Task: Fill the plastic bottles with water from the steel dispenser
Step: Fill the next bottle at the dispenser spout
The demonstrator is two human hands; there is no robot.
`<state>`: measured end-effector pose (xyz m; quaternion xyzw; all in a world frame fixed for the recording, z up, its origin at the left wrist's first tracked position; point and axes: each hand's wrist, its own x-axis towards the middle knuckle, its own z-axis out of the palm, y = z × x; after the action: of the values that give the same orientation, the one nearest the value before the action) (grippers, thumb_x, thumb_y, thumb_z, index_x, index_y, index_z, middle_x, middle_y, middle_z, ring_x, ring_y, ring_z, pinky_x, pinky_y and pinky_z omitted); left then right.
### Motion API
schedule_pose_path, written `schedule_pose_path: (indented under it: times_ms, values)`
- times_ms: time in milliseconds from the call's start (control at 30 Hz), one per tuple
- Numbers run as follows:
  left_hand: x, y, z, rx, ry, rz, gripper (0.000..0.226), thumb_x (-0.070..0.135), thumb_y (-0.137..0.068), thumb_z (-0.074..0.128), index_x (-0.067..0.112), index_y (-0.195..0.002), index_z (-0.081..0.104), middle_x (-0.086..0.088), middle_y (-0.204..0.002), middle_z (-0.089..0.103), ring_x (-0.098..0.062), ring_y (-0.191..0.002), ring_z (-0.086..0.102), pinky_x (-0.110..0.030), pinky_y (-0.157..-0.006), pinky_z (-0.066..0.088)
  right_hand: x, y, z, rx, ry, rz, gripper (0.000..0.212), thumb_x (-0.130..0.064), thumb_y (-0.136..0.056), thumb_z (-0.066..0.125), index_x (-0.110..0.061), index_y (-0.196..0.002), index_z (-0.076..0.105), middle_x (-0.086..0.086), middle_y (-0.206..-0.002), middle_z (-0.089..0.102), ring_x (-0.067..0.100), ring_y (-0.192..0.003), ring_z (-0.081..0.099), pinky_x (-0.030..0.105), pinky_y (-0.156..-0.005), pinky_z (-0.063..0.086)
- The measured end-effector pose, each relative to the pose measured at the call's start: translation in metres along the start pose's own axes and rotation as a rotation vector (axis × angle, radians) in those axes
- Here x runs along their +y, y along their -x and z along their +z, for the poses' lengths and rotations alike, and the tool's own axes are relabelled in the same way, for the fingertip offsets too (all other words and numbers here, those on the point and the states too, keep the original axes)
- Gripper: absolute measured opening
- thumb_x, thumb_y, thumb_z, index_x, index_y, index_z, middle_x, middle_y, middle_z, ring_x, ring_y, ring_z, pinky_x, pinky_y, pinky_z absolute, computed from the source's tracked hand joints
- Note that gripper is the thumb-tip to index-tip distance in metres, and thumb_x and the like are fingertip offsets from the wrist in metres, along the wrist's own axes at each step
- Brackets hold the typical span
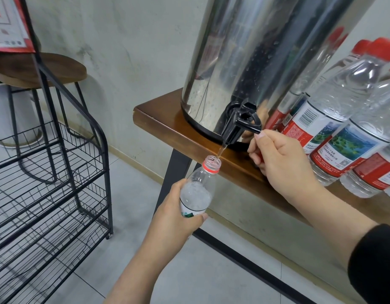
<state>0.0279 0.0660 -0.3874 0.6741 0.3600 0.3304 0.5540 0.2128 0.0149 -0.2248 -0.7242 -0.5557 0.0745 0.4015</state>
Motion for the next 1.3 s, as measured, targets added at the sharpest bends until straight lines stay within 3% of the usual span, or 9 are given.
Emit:
schedule_pose_path:
  times_ms: [667,1067,1300]
  values:
    - [-0.0038,-0.0018,0.0024,0.018,-0.031,0.011,0.075,0.027,-0.078,0.088,0.055,-0.129,0.04,0.03,-0.12,0.06,0.005,-0.114,0.058,-0.009,-0.084,0.049,0.0037,-0.0013,0.0013,0.002,-0.031,-0.005,0.041,-0.03,-0.108,0.04,-0.02,-0.074,0.06,0.002,-0.061,0.056,0.012,-0.053,0.045,0.031,-0.058,0.037]
    - [-0.0002,-0.0006,0.0015,0.011,-0.033,0.027,0.074,0.026,-0.08,0.086,0.066,-0.12,0.038,0.04,-0.117,0.056,0.02,-0.114,0.05,0.002,-0.079,0.043,0.0016,-0.0006,0.0,0.003,-0.012,-0.01,0.042,-0.029,-0.108,0.039,-0.02,-0.073,0.06,0.003,-0.061,0.056,0.011,-0.052,0.046,0.031,-0.059,0.038]
    - [-0.0005,-0.0001,0.0006,0.01,-0.036,0.02,0.077,0.026,-0.079,0.087,0.059,-0.13,0.038,0.034,-0.121,0.058,0.013,-0.116,0.053,0.001,-0.079,0.044,0.0008,-0.0001,0.0004,-0.002,-0.015,-0.007,0.042,-0.029,-0.108,0.039,-0.019,-0.073,0.061,0.002,-0.061,0.056,0.011,-0.052,0.046,0.032,-0.059,0.039]
